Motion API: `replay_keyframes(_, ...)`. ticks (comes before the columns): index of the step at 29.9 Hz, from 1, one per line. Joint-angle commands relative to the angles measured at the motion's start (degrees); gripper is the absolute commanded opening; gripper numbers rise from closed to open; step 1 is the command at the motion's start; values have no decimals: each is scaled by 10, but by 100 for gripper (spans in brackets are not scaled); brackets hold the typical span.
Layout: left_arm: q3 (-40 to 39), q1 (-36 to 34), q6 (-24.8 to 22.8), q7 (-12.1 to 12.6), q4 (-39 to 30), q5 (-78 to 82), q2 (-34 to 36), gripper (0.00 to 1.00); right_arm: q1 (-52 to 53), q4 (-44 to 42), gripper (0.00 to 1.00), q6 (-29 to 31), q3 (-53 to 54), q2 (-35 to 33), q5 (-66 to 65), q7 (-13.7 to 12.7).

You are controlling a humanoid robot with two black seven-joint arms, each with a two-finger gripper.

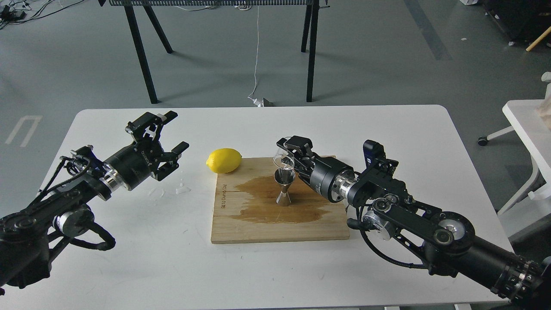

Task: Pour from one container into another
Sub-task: 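Tilt the measuring cup with the right gripper to pour into the jigger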

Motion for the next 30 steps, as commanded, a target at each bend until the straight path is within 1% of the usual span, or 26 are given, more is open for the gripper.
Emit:
replay_keyframes(1, 0, 0, 0, 0, 1, 0, 0, 93, 4, 0, 42, 0, -3, 0, 1, 0)
replay_keyframes(12, 0, 0, 0, 0, 8, 0, -3, 93, 15, -1, 42, 1, -25, -1, 1, 0)
replay_keyframes(30, 0, 0, 0, 0, 8, 0, -4, 93, 53, 2, 42, 2, -65, -29, 1, 0)
